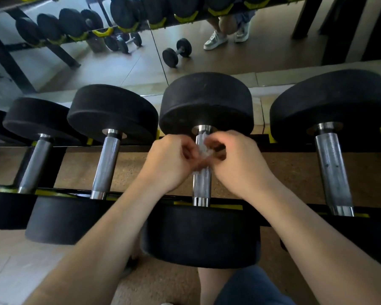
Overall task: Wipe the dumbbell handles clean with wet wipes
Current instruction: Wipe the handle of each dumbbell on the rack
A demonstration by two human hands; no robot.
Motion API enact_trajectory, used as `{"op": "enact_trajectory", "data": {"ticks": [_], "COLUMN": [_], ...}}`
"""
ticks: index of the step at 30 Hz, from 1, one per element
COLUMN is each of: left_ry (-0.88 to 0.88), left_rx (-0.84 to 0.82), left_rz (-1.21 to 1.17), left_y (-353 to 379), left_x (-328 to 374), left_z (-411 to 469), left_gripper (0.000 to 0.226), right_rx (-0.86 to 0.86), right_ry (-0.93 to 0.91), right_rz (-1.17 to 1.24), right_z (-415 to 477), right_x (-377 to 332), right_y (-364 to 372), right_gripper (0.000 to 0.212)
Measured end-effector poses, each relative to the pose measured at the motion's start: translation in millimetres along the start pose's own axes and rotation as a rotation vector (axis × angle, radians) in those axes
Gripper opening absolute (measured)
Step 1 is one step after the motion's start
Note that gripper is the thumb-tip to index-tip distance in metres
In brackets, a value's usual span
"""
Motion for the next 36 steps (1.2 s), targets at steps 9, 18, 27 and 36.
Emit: {"op": "enact_trajectory", "data": {"ticks": [9,18,27,36], "left_ry": [-0.182,-0.202,-0.193,0.135], "left_rx": [-0.141,-0.189,-0.053,-0.143], "left_rz": [-0.553,-0.417,-0.413,-0.21], "left_y": [8,-2,-18,-37], "left_x": [-29,-49,-59,-23], "left_z": [-27,-44,-42,-58], "left_gripper": [0.022,0.016,0.036,0.007], "right_rx": [-0.166,-0.583,-0.657,-0.507], "right_ry": [-0.456,-0.615,-0.659,-0.77], "right_rz": [-0.547,-0.297,-0.56,-0.633], "right_z": [8,-19,-5,15], "right_x": [-46,-45,-55,-61], "right_y": [20,54,61,52], "right_gripper": [0.012,0.014,0.011,0.02]}}
Point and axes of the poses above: each hand's wrist, its own z-axis towards the middle knuckle, its own y-axis out of the palm, x = y × z, the point moved 8 cm from there along z, towards the middle knuckle, and after that the axes turned 5 degrees about y, right-handed, at the moved point
